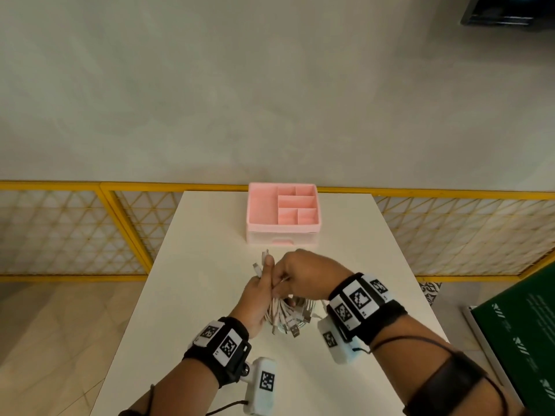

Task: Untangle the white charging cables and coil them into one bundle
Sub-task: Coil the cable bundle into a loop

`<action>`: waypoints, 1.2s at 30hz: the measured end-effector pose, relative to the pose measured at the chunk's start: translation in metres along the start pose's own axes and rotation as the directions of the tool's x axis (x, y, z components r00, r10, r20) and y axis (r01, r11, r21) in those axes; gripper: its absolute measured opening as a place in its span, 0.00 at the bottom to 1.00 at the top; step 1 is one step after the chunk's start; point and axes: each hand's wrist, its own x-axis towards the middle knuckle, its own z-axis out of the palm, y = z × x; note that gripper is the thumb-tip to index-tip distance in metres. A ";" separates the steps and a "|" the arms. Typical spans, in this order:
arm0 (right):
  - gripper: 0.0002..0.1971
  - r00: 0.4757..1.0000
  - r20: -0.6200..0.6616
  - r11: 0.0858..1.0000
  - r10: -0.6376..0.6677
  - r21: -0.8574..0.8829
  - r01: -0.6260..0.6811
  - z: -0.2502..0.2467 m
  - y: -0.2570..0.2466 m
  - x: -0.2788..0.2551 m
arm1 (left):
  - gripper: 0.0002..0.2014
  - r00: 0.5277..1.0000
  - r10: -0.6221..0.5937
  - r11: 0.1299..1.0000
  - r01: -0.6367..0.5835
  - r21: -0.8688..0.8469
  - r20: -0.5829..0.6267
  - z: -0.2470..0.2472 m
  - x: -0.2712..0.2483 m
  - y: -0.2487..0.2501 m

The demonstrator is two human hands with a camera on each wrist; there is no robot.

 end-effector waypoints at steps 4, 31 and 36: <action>0.09 0.993 -0.104 0.995 0.059 0.083 -0.050 -0.018 0.017 0.004 | 0.42 0.993 -0.012 1.000 0.009 0.028 0.115 0.004 -0.005 0.001; 0.11 0.830 -0.310 0.566 0.463 0.824 -0.008 0.076 0.064 -0.012 | 0.17 0.970 0.156 0.921 -0.211 -0.327 -0.186 -0.014 0.005 0.030; 0.14 0.873 -0.223 0.543 0.433 0.838 -0.055 0.099 0.040 -0.008 | 0.16 0.943 0.172 0.897 -0.269 -0.350 -0.284 -0.009 0.007 0.025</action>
